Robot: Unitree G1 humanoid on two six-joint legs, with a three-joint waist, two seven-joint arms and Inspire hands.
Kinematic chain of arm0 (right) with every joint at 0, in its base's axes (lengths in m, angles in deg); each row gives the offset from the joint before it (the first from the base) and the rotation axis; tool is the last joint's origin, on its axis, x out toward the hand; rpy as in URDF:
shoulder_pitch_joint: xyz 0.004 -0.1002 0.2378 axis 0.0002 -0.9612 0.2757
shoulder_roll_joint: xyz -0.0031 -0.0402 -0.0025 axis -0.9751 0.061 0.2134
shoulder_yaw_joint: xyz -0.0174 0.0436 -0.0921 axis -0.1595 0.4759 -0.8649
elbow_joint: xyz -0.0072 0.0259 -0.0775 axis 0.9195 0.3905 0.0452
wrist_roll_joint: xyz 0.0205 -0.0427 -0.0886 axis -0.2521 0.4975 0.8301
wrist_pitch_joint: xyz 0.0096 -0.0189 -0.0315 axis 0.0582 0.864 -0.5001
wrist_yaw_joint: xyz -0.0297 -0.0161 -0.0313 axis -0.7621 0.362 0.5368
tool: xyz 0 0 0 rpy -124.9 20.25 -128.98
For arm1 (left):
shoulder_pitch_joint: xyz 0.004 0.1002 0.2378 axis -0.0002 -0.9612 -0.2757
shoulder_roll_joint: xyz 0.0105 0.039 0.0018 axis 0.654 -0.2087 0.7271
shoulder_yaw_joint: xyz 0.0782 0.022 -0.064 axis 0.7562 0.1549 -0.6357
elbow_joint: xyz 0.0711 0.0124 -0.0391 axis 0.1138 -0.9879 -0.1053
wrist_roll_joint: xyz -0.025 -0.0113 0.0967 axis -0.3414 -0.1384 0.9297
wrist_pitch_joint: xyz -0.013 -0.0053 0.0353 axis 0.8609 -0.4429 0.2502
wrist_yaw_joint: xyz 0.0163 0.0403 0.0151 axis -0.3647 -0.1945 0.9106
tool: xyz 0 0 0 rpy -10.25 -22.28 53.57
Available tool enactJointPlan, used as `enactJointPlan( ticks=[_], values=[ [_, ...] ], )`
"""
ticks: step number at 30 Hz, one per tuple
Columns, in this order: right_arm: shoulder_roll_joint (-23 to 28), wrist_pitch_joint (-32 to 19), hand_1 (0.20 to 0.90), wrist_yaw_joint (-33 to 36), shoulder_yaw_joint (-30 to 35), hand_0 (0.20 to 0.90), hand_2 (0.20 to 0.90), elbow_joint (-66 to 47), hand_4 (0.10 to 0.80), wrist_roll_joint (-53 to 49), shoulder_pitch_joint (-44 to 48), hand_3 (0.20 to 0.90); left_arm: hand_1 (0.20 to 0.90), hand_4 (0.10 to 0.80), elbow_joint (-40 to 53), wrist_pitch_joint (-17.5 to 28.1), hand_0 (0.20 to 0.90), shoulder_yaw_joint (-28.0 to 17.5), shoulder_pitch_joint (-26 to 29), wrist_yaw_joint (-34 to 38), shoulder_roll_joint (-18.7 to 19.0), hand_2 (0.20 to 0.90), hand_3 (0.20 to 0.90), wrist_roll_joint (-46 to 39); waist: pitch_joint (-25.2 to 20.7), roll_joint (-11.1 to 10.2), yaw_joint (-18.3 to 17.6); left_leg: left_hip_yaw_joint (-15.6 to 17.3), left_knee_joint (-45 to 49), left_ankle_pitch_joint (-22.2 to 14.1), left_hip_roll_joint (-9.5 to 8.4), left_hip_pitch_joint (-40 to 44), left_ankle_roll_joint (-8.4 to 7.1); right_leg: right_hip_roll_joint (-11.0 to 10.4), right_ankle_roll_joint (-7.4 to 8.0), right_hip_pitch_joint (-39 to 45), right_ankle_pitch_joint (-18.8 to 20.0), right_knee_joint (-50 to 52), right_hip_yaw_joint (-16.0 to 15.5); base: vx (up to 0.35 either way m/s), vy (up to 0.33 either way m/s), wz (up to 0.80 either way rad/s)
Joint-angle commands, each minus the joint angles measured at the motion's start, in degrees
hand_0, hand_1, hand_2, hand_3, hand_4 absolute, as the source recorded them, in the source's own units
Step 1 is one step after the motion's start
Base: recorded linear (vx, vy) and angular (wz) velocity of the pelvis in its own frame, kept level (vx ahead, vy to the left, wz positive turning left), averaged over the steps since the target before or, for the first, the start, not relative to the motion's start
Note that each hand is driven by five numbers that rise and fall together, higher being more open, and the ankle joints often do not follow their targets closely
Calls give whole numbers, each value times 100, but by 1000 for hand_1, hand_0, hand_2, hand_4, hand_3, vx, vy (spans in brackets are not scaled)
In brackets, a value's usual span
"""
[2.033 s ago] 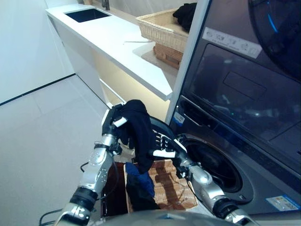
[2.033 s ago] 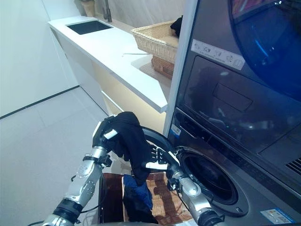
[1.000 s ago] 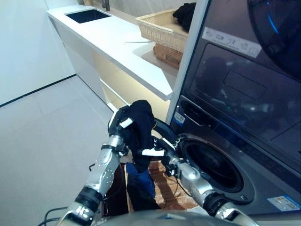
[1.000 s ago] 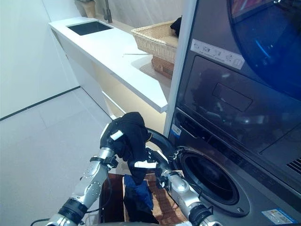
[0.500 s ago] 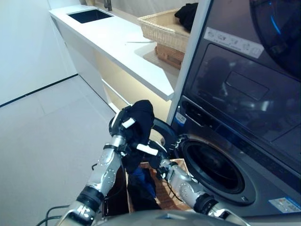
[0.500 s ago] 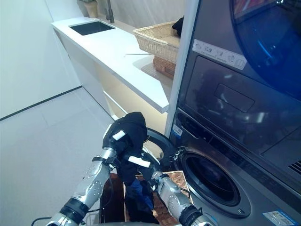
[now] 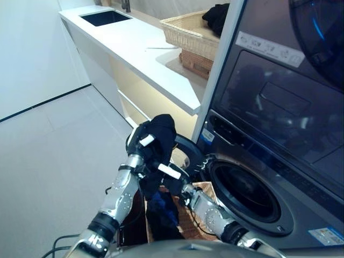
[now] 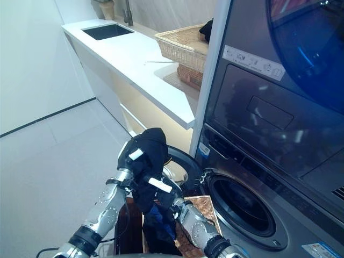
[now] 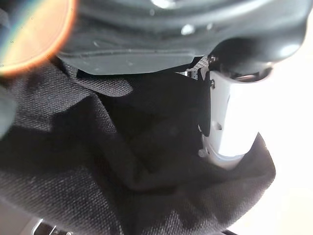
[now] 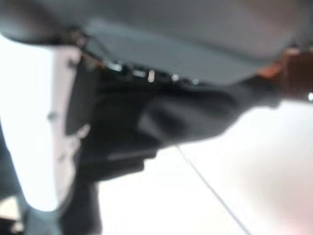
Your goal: Pick up the clothes and place them into the washing machine
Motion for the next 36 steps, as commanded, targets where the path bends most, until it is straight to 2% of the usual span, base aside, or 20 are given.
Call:
enactJointPlan(
  ticks=[1,7,8,9,10,11,12,13,21,22,23,24,25,26,27,36],
  values=[
    [-671,-110,900,-598,137,900,900,-116,800,-386,368,900,200,300,375,492,200,60,1156,-384,-348,200,200,-73,-272,-167,112,65,-42,-390,-160,158,-231,-20,93,-69,-43,11,-280,0,0,0],
    [-648,-49,900,-724,110,900,900,-137,800,-430,319,900,200,300,341,501,200,42,1160,-448,-351,200,200,-64,-281,-174,111,76,-42,-390,-157,152,-235,-20,96,-82,-36,7,-283,0,0,0],
    [-652,-53,851,-736,111,851,851,-143,765,-443,310,851,200,300,339,504,200,41,1153,-456,-349,200,200,-57,-282,-174,113,77,-42,-389,-155,156,-235,-21,95,-83,-36,11,-280,0,0,0],
    [-660,-38,834,-761,134,834,834,-144,753,-504,296,834,200,300,333,506,200,39,1144,-454,-344,200,200,-49,-284,-178,113,78,-42,-389,-155,159,-235,-21,96,-81,-35,7,-283,0,0,0],
    [-663,-27,765,-774,149,765,765,-141,704,-542,294,765,200,300,328,504,200,36,1141,-466,-339,200,200,-49,-285,-180,112,80,-42,-391,-154,158,-235,-20,96,-78,-37,5,-278,0,0,0],
    [-667,-18,776,-792,164,776,776,-127,712,-575,286,776,200,300,322,507,200,26,1138,-466,-334,200,200,-44,-285,-179,112,82,-42,-391,-153,156,-236,-19,95,-77,-41,8,-284,0,0,0],
    [-680,-24,820,-805,186,820,820,-118,743,-626,281,820,200,300,303,509,200,19,1133,-461,-335,200,200,-39,-282,-178,110,81,-42,-389,-151,157,-237,-18,96,-77,-42,10,-288,0,0,0],
    [-703,-18,900,-815,214,900,900,-104,800,-688,253,900,200,300,299,511,200,5,1131,-455,-334,200,200,-40,-280,-174,110,81,-42,-388,-150,157,-238,-18,95,-79,-42,12,-285,0,0,0],
    [-751,38,900,-839,269,900,900,-77,800,-892,145,900,200,300,277,511,200,-38,1118,-442,-326,200,200,-68,-275,-176,104,76,-42,-392,-148,159,-240,-16,98,-75,-37,5,-291,0,0,0],
    [-746,47,864,-844,259,864,864,-81,775,-900,144,864,200,300,278,507,200,-35,1119,-445,-325,200,200,-70,-278,-177,105,78,-42,-394,-148,158,-241,-14,98,-75,-38,3,-290,0,0,0],
    [-737,50,615,-852,252,615,615,-79,596,-901,149,615,200,300,281,507,200,-35,1123,-441,-325,200,200,-70,-280,-178,105,78,-42,-396,-149,160,-241,-16,99,-73,-38,1,-296,0,0,0],
    [-728,43,560,-857,248,560,560,-80,557,-887,154,560,200,300,280,510,200,-39,1122,-445,-324,200,200,-70,-281,-181,106,79,-42,-397,-151,160,-242,-17,99,-75,-36,3,-298,0,0,0],
    [-720,45,538,-859,242,538,538,-82,541,-876,167,538,200,300,280,509,200,-34,1123,-448,-325,200,200,-66,-281,-181,105,78,-42,-396,-153,159,-242,-17,100,-76,-35,2,-292,0,0,0],
    [-718,41,400,-859,237,400,400,-84,443,-854,171,400,200,300,280,505,200,-33,1116,-458,-327,200,200,-70,-282,-182,104,77,-42,-396,-152,160,-241,-15,100,-75,-37,1,-292,0,0,0],
    [-709,35,200,-857,224,200,200,-85,300,-816,178,200,200,300,281,506,200,-34,1113,-461,-324,200,200,-71,-284,-184,103,77,-42,-396,-152,161,-240,-15,101,-76,-38,1,-298,0,0,0],
    [-676,15,200,-838,204,200,200,-193,300,-824,167,200,200,300,283,525,200,-43,1102,-435,-306,200,200,-62,-271,-182,98,66,-42,-398,-155,168,-239,-17,105,-72,-35,3,-274,0,0,0]
  ],
)
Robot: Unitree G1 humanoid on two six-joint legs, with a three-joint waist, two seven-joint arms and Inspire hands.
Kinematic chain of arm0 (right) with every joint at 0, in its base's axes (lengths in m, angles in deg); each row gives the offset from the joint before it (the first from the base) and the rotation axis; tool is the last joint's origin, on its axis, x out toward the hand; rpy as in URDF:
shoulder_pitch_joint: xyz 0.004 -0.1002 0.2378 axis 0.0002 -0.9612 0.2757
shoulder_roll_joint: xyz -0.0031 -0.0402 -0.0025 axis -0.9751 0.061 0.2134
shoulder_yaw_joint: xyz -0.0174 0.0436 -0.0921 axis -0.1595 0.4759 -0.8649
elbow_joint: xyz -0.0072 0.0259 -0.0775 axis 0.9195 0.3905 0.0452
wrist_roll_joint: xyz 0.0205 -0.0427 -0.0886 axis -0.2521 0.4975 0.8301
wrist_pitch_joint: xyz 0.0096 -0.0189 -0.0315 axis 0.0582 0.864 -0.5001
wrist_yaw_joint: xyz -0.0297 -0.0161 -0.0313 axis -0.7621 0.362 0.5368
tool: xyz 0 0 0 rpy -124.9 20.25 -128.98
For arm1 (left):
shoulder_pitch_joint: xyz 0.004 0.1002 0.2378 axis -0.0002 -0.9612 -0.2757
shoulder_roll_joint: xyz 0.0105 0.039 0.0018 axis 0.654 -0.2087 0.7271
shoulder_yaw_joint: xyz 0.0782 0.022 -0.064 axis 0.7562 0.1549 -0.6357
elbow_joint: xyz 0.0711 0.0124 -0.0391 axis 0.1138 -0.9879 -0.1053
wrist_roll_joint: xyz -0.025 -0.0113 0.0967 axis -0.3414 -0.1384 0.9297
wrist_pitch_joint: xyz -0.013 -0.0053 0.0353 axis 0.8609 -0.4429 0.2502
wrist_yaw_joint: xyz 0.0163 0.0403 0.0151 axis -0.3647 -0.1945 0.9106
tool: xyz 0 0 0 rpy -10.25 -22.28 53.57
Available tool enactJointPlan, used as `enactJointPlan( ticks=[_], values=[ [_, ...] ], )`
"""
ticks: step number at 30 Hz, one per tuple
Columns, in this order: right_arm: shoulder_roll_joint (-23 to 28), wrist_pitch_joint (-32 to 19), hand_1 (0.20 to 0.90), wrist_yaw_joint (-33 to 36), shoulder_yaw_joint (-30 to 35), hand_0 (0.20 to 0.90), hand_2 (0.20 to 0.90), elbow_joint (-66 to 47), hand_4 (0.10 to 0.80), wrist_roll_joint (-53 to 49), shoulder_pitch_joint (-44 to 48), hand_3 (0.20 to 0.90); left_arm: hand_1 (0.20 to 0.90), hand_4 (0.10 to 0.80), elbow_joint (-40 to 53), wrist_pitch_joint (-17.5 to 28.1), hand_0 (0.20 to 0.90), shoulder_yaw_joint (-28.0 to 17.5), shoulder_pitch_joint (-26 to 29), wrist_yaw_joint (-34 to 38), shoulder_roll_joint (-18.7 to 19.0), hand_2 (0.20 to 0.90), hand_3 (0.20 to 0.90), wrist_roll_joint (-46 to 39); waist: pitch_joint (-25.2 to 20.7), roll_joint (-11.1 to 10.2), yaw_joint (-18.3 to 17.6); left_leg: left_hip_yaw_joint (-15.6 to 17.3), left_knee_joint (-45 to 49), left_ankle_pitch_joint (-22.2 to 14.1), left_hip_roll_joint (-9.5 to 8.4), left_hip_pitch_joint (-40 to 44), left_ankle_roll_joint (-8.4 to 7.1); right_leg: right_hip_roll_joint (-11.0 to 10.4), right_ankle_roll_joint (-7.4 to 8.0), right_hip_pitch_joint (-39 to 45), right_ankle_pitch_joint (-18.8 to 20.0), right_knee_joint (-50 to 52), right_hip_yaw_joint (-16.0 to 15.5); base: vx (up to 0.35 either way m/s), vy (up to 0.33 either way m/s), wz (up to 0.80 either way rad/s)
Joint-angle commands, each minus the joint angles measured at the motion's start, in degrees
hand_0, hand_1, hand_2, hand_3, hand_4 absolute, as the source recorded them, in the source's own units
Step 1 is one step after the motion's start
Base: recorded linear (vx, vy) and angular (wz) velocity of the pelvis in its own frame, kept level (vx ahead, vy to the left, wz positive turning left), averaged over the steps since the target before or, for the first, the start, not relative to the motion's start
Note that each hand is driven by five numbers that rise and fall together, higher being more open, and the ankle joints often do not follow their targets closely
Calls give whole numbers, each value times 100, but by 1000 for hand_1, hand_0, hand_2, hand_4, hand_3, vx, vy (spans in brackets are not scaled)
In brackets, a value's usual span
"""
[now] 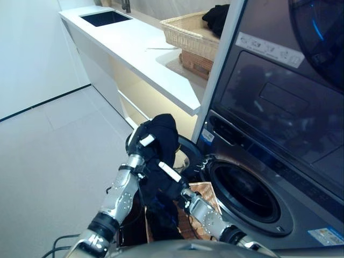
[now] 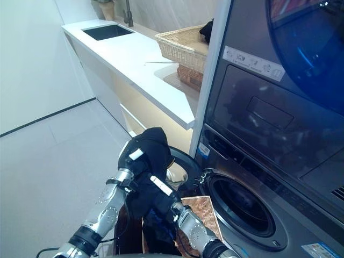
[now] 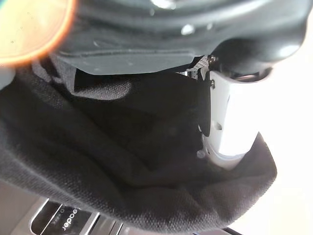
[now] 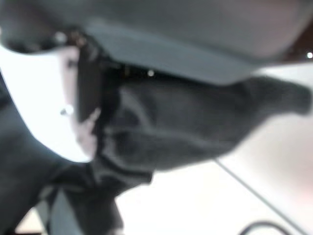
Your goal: Pick up the clothes and place them into the washing machine
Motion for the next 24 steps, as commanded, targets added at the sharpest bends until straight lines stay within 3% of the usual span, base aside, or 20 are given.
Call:
enactJointPlan(
  ticks=[1,24],
  values=[
    [-537,-182,200,-485,127,200,200,-370,300,-174,289,200,200,300,277,531,200,-39,1102,-285,-304,200,200,25,-258,-164,97,66,-42,-398,-155,165,-239,-18,106,-72,-33,-11,-275,0,0,0],
    [-552,-455,200,-558,891,200,200,-861,300,-1166,-24,200,200,300,223,570,200,-350,715,-240,-257,200,200,-93,-271,-140,50,93,-42,-407,-153,193,-246,3,101,-60,-44,-15,-253,0,0,0]
  ],
)
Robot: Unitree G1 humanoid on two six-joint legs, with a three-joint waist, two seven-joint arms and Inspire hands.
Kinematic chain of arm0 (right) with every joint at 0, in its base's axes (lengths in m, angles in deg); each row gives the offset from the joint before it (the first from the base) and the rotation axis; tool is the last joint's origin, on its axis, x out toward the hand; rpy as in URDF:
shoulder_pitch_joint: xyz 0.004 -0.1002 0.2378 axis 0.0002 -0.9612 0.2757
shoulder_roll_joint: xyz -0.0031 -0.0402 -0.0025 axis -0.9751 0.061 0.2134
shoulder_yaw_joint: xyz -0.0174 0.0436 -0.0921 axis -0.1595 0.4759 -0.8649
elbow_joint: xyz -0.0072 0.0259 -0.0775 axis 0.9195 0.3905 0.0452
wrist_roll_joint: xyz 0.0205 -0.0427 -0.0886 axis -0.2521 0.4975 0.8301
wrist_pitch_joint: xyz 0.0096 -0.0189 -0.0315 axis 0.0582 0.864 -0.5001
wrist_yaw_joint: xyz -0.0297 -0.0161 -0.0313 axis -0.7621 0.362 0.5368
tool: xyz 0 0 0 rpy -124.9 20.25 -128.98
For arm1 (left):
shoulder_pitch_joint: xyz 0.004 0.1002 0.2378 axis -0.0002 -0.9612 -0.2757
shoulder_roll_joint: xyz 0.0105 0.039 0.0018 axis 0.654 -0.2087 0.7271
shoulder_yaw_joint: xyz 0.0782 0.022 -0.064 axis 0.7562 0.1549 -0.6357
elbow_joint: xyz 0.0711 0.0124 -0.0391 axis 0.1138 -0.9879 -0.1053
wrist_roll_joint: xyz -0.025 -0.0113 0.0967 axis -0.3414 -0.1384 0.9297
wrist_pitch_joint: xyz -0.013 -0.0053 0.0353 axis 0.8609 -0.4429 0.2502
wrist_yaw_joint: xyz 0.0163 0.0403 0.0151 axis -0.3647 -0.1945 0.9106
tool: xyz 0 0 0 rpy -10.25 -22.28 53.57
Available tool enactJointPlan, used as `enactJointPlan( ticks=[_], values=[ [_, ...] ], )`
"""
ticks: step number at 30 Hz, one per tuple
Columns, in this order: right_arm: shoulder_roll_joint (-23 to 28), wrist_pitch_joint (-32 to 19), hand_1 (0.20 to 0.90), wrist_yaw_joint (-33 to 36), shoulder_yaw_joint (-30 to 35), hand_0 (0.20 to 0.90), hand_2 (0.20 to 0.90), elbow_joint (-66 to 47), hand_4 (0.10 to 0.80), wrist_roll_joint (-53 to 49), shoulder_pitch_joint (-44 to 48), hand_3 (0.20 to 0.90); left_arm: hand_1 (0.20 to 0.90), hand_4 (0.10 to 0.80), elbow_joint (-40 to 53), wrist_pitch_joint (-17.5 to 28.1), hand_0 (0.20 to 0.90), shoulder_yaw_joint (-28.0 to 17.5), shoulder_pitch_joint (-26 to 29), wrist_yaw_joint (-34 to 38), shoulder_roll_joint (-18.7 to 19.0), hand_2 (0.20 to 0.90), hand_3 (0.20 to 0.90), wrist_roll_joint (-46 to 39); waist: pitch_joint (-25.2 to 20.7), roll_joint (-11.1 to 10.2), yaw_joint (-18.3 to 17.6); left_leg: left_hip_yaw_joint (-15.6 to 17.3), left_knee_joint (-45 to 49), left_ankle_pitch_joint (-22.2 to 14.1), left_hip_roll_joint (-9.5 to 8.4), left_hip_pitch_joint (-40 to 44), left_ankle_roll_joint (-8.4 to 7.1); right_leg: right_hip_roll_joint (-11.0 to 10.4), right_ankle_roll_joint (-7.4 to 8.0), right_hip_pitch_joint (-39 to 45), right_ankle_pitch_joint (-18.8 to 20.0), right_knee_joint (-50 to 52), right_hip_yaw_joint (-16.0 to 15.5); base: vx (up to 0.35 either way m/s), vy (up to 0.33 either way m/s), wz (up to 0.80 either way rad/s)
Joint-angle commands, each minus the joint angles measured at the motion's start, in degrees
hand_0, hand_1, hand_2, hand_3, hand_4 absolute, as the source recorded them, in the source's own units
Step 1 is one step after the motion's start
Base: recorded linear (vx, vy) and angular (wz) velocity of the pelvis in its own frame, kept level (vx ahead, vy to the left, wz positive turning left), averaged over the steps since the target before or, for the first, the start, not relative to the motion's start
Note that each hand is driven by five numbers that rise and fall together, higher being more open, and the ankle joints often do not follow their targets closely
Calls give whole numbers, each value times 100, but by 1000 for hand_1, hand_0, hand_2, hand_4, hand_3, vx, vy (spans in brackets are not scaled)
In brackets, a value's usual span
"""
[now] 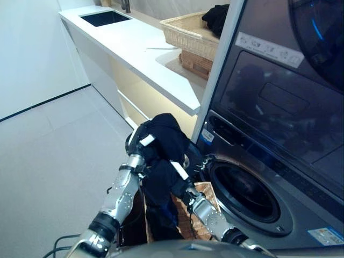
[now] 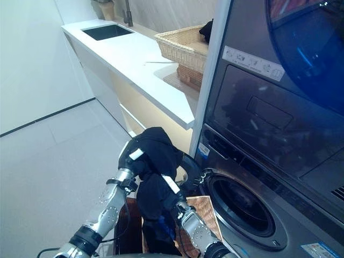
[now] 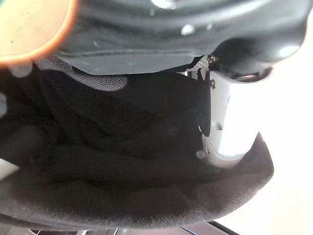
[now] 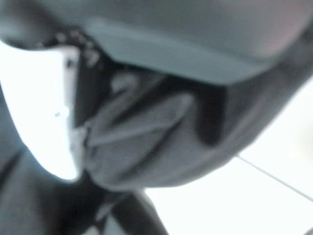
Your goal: Pick up the clothes and place them into the washing machine
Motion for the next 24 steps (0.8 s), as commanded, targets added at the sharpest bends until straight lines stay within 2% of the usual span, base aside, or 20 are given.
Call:
enactJointPlan(
  ticks=[1,10,16,24],
  values=[
    [-501,-324,200,-548,450,200,200,-825,300,-423,167,200,200,300,231,569,200,-355,682,-244,-205,200,200,-55,-272,-138,54,66,-41,-408,-154,193,-245,2,101,-61,-44,-3,-257,0,0,0],
    [-444,-432,200,-595,659,200,200,-1152,300,-575,9,200,200,300,-1,532,200,-592,219,-261,-97,200,200,108,-275,-136,52,77,-41,-410,-153,193,-248,1,100,-65,-46,-8,-254,0,1,-1],
    [-473,-510,200,-601,674,200,200,-1336,300,-693,-42,200,200,300,-105,506,200,-567,152,-238,-108,200,200,134,-267,-138,39,86,-41,-409,-147,191,-246,5,98,-75,-46,-3,-249,0,0,0],
    [-509,-545,200,-568,578,200,200,-1491,300,-796,-137,200,200,300,-389,399,200,-414,179,-90,-49,200,200,593,-262,-125,11,104,-41,-417,-146,172,-245,6,102,-100,-38,-8,-224,0,0,0]
  ],
)
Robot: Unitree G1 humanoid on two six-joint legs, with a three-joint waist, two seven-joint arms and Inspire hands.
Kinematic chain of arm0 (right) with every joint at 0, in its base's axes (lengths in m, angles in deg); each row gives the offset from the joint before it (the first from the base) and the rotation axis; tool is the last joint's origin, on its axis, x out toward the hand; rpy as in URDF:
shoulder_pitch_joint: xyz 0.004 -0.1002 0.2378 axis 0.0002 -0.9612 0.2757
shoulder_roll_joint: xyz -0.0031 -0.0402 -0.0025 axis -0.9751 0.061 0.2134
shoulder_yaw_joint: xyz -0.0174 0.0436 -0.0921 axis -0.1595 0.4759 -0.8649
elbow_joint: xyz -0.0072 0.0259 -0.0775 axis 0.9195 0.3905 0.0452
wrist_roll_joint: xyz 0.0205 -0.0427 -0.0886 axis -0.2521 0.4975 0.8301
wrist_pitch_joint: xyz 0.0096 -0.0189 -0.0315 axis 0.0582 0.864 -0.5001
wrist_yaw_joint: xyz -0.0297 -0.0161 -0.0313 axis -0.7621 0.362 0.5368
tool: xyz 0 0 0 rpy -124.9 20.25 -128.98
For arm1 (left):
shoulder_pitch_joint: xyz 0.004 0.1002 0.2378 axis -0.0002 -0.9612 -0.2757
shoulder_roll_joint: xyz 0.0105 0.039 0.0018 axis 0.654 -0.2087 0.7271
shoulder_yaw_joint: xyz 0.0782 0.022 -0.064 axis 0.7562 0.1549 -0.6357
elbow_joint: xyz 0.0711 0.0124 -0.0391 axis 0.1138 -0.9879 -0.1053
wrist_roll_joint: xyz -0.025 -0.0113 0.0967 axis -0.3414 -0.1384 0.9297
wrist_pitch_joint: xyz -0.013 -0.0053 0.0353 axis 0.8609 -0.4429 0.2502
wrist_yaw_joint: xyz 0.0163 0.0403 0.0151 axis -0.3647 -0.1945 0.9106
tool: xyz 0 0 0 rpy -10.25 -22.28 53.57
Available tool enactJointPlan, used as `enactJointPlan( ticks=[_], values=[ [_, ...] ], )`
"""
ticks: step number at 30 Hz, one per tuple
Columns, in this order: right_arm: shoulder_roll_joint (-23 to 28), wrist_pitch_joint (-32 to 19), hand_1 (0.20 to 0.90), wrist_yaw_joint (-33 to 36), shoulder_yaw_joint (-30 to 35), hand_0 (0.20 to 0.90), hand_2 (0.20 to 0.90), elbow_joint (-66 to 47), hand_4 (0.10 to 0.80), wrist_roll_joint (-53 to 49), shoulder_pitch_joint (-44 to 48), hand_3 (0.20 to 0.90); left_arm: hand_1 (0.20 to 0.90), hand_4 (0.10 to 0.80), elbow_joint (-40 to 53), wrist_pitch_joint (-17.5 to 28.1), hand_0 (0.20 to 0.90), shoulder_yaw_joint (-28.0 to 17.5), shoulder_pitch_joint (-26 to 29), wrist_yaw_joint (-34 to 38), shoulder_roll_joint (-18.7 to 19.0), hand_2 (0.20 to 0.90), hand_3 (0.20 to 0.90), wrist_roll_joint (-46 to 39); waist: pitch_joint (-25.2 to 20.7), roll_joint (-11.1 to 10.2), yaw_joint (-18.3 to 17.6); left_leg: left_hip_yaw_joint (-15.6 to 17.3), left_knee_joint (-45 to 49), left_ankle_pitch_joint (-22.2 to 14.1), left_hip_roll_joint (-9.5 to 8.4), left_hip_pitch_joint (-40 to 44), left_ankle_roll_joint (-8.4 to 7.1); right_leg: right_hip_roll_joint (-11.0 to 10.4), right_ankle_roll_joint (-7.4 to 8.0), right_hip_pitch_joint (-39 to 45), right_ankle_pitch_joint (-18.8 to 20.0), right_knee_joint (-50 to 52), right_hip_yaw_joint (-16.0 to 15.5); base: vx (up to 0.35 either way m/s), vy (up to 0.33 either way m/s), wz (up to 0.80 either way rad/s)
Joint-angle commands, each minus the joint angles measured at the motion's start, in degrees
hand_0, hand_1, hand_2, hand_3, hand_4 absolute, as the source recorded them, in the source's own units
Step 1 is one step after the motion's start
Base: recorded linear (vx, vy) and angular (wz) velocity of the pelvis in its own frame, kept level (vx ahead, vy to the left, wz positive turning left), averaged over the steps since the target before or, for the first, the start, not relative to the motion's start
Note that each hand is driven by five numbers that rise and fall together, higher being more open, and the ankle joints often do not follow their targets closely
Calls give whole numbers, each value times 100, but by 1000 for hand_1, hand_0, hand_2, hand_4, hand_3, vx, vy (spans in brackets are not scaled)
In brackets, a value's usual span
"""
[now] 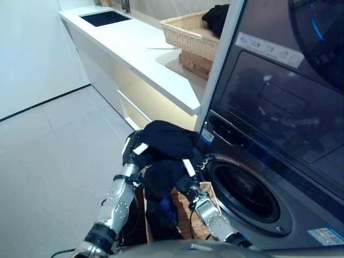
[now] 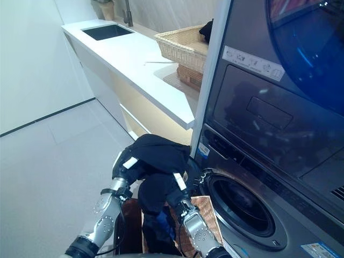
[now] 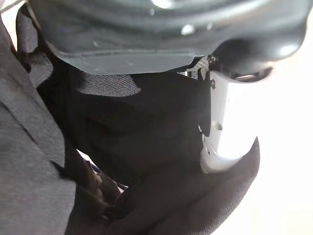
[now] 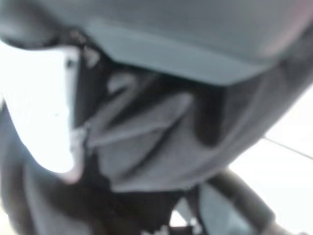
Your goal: Pick up the clothes and place them into the washing machine
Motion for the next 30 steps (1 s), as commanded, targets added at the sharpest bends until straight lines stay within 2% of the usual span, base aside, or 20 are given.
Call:
enactJointPlan(
  ticks=[1,8,15,30],
  values=[
    [-509,-294,200,-464,329,200,200,-823,300,-264,232,200,200,300,-281,399,200,-119,723,-85,-61,200,200,363,-264,-124,16,91,-40,-415,-147,171,-244,5,102,-92,-37,-7,-236,0,0,0],
    [-448,-269,200,-454,163,200,200,-812,300,-186,238,200,200,300,-658,255,200,89,1085,324,352,200,200,2244,-272,-102,-18,108,-40,-422,-139,180,-253,2,106,-85,-44,-5,-236,0,0,0],
    [-415,-218,200,-476,-31,200,200,-843,300,-85,259,200,200,300,-820,183,200,281,1384,540,466,200,200,3365,-277,-102,-38,129,-40,-434,-140,188,-257,7,116,-80,-46,-7,-234,0,0,0],
    [-346,-169,200,-458,-198,200,200,-818,300,23,321,200,200,300,-902,117,200,518,1644,603,358,200,200,3699,-268,-115,-55,132,-40,-447,-139,201,-251,11,118,-70,-50,-6,-211,0,0,0]
  ],
)
